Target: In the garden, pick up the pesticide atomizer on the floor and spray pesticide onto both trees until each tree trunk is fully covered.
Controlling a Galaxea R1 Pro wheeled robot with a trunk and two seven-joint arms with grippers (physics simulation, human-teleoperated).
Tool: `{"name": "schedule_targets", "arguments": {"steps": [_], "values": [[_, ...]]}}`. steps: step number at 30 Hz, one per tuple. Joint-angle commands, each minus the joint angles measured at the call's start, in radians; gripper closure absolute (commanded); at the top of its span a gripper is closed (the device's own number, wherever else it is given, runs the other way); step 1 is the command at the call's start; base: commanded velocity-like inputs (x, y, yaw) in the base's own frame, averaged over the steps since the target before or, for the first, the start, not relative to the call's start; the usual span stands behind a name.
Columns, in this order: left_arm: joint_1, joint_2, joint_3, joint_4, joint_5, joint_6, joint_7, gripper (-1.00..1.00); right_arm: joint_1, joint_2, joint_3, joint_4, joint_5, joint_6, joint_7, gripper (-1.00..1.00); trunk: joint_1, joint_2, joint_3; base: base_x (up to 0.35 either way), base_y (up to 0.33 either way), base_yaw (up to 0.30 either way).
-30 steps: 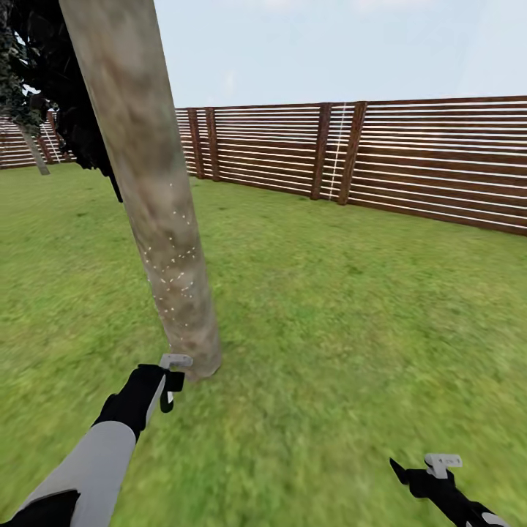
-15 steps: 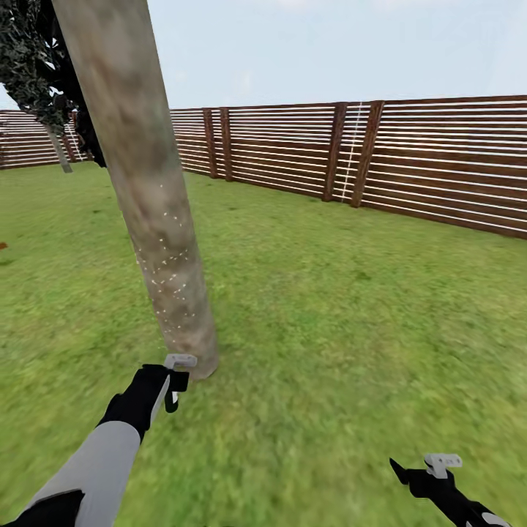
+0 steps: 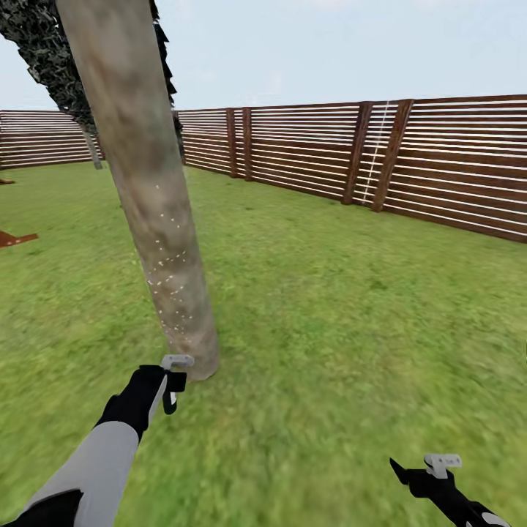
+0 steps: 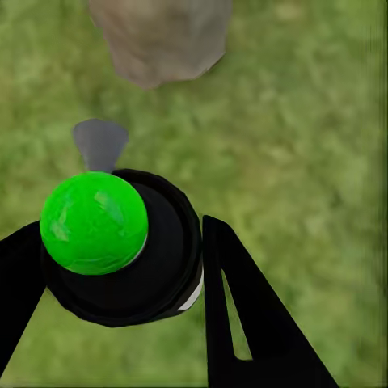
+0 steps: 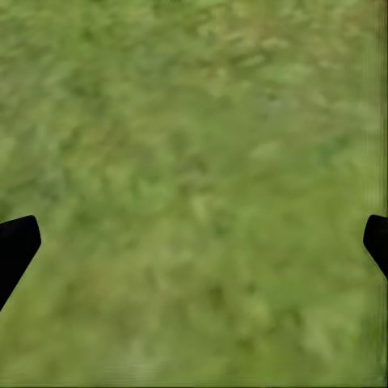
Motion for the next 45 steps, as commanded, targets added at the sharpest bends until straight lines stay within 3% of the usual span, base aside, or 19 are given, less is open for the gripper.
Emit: {"name": "schedule_targets", "arguments": {"steps": [1,13,24,35,45], "values": [[0.000,0.001,0.000,0.000,0.000,0.000,0.000,1.00,0.000,0.000,0.000,0.000,0.000,0.000,0.000,-1.00,0.000,0.000,0.000,0.007,-0.312,0.188],[0.000,0.003,0.001,0.000,0.000,0.000,0.000,1.00,0.000,0.000,0.000,0.000,0.000,0.000,0.000,-1.00,0.000,0.000,0.000,0.113,-0.309,0.263],[0.000,0.001,0.001,0.001,0.001,0.001,0.000,1.00,0.000,-0.001,-0.002,0.000,0.000,0.000,0.000,-1.00,0.000,0.000,0.000,0.156,-0.301,0.017],[0.000,0.001,0.001,0.001,0.001,0.001,0.000,1.00,0.000,0.000,-0.001,0.000,0.000,0.000,0.000,-1.00,0.000,0.000,0.000,0.093,-0.309,0.261],[0.000,0.000,0.001,0.001,0.001,0.002,0.000,1.00,0.000,0.002,0.001,0.002,0.002,0.000,0.000,-1.00,0.000,0.000,0.000,0.051,-0.310,0.081]]}}
